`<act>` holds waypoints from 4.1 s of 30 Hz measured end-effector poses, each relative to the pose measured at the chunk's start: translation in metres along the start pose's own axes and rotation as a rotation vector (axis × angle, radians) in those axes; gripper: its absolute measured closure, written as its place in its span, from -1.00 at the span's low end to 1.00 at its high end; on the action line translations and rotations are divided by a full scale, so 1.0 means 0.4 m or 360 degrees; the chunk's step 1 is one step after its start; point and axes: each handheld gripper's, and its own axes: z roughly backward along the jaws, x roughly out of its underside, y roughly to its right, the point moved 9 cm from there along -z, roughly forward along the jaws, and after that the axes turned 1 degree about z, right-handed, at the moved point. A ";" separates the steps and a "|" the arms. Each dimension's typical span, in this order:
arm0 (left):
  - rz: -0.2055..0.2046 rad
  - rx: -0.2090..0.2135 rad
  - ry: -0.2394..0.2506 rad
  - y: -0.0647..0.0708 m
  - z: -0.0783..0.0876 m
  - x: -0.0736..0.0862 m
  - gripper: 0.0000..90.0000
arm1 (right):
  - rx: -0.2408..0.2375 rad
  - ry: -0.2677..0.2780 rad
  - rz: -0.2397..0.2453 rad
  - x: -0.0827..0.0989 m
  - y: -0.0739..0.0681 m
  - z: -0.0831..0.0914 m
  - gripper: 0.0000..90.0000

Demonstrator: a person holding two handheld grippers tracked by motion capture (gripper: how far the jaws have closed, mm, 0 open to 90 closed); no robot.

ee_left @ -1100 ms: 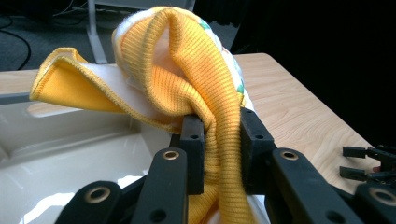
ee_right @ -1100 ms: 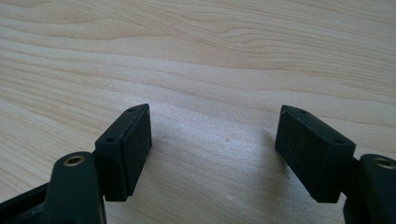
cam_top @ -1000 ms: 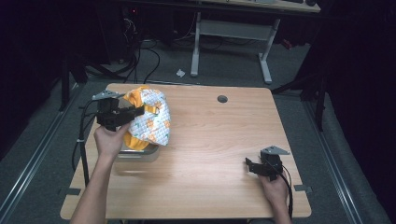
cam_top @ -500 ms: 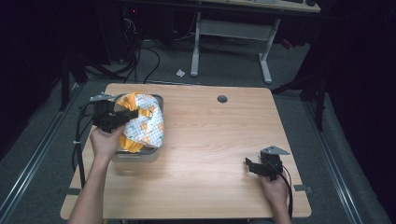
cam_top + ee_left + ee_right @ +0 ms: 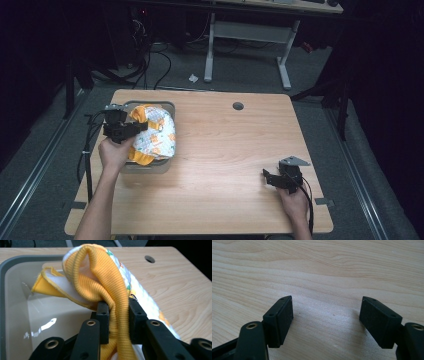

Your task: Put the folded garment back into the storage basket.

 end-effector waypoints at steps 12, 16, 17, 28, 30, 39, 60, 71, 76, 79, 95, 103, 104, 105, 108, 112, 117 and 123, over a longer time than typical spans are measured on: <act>-0.0035 -0.0177 -0.0116 -0.043 -0.056 0.031 0.65 | 0.0000 0.0000 0.0000 0.000 0.000 0.000 -0.39; -0.0031 -0.0229 -0.0163 -0.057 -0.077 0.040 0.64 | 0.0000 0.0000 0.0000 0.000 0.000 0.000 -0.39; -0.0030 -0.0245 -0.0176 -0.060 -0.083 0.043 0.64 | 0.0000 0.0000 0.0000 0.000 0.000 0.000 -0.39; -0.0074 -0.0360 -0.0257 -0.073 -0.119 0.059 0.62 | 0.0000 0.0000 0.0000 0.000 0.000 0.000 -0.39; -0.0049 -0.0360 -0.0288 -0.076 -0.121 0.063 0.59 | 0.0000 0.0000 0.0000 0.000 0.000 0.000 -0.39; -0.0007 -0.0439 -0.0301 -0.094 -0.115 0.066 0.15 | 0.0000 0.0000 0.0000 0.000 0.000 0.000 -0.39; -0.0037 -0.0397 -0.0098 -0.052 -0.047 0.034 -0.17 | 0.0000 0.0000 0.0000 0.000 0.000 0.000 -0.39; -0.0128 -0.0285 -0.0012 0.027 -0.023 0.026 -0.17 | 0.0000 0.0000 0.0000 0.000 0.000 0.000 -0.39; -0.0168 -0.0248 0.0021 0.059 -0.012 0.031 -0.17 | 0.0000 0.0000 -0.0001 0.000 0.000 0.000 -0.39; -0.0169 -0.0226 0.0027 0.072 -0.010 0.038 -0.18 | 0.0000 0.0000 0.0000 0.000 0.000 0.000 -0.39; -0.0212 -0.0148 0.0053 0.130 -0.012 0.068 -0.18 | 0.0000 0.0000 0.0000 0.000 0.000 0.000 -0.39; -0.0205 -0.0136 0.0043 0.143 -0.021 0.079 -0.18 | 0.0000 0.0000 0.0000 0.000 0.000 0.000 -0.39; -0.0206 -0.0132 0.0037 0.145 -0.022 0.081 -0.18 | 0.0000 0.0000 0.0000 0.000 0.000 0.000 -0.39; -0.0204 -0.0128 0.0038 0.149 -0.023 0.082 -0.18 | 0.0000 0.0000 0.0000 0.000 0.000 0.000 -0.39; -0.0214 -0.0101 0.0041 0.166 -0.025 0.086 -0.18 | 0.0000 0.0000 0.0000 0.000 0.000 0.000 -0.39; -0.0235 -0.0069 0.0050 0.188 -0.025 0.087 -0.18 | 0.0000 0.0000 0.0000 0.000 0.000 0.000 -0.39; -0.0266 -0.0047 0.0036 0.210 -0.032 0.096 -0.18 | 0.0000 0.0000 0.0000 0.000 0.000 0.000 -0.39; -0.0283 -0.0053 0.0037 0.218 -0.031 0.098 -0.18 | 0.0000 0.0000 0.0000 0.000 0.000 0.000 -0.39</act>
